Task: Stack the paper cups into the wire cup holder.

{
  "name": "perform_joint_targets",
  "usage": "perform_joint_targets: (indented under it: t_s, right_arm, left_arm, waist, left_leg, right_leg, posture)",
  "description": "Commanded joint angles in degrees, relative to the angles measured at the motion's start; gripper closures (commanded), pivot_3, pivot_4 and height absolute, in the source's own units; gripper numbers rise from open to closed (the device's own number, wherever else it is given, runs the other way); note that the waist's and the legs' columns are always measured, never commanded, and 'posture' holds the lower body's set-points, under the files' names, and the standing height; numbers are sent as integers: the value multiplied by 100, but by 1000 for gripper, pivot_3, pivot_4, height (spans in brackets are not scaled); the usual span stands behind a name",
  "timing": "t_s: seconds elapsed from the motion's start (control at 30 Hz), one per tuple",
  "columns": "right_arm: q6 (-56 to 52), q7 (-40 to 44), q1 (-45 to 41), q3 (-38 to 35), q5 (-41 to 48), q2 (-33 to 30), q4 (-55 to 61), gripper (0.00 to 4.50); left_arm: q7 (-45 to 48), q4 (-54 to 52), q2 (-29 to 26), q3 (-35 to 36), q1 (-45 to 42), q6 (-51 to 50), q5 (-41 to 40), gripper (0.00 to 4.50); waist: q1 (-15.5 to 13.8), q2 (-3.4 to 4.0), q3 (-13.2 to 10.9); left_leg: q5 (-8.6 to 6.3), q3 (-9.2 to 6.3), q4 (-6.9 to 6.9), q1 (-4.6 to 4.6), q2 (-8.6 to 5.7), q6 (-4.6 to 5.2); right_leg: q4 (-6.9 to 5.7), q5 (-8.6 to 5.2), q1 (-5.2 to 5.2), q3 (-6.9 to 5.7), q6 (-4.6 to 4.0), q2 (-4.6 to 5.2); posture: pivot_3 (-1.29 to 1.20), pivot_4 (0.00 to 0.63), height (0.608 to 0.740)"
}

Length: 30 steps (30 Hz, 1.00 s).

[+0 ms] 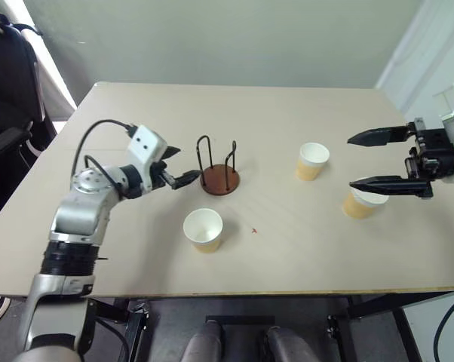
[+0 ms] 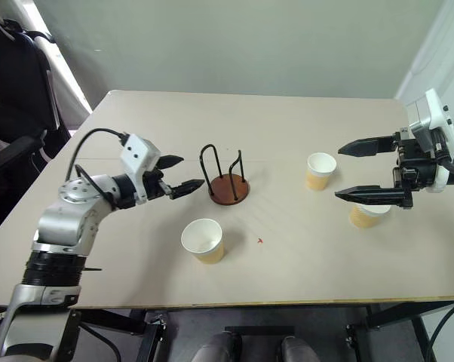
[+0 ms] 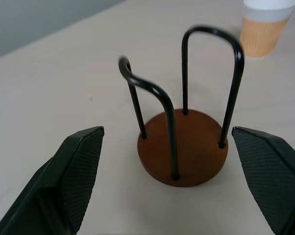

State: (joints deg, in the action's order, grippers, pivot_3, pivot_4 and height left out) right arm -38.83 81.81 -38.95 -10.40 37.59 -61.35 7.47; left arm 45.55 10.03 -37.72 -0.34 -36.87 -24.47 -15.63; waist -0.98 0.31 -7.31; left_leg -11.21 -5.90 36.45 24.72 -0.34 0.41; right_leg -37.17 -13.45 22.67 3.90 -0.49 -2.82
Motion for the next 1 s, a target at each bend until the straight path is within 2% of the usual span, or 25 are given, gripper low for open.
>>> perform_joint_targets:
  t_s: [0.03, 0.27, 0.57, 0.67, 1.0]
  right_arm:
    - [-83, -58, 12, -404, 371, -124, 355, 0]
    - [-327, -289, 261, -678, 755, -240, 820, 0]
    - [-449, -607, 647, -956, 1029, -382, 1206, 0]
    - [-445, -678, 745, -1015, 1078, -421, 1269, 0]
    - [-363, -819, 838, -992, 1105, -447, 1310, 0]
  left_arm:
    - [-298, 400, 188, -73, -356, 389, 373, 29]
    - [-404, 1373, 844, -221, -987, 756, 649, 29]
    - [-418, 2047, 1152, -522, -1380, 932, 1046, 29]
    - [-542, 2286, 1218, -505, -1530, 1025, 1165, 650]
    - [-274, 2480, 1301, -462, -1717, 1146, 1153, 4363]
  waist:
    - [-1, -1, -1]
    - [-39, -2, -1]
    - [-38, -3, -2]
    - [-40, -4, -2]
    - [-45, -5, -2]
  left_leg:
    - [0, 0, 6, 1, 0, 1]
    - [-4, -1, 47, 3, -5, 22]
    - [-11, 8, 63, 15, -12, 34]
    - [-10, 10, 64, 17, -17, 36]
    - [-11, 29, 75, 22, -44, 63]
  right_leg:
    - [1, 2, -1, 0, 3, 0]
    - [5, 11, -20, 6, 28, 0]
    - [13, 14, -21, 18, 61, 0]
    - [13, 11, -19, 26, 77, 0]
    - [18, 9, -20, 83, 128, 2]
  posture:
    - [0, 150, 740]
    - [0, 150, 740]
    - [0, 150, 740]
    - [0, 150, 740]
    - [0, 150, 740]
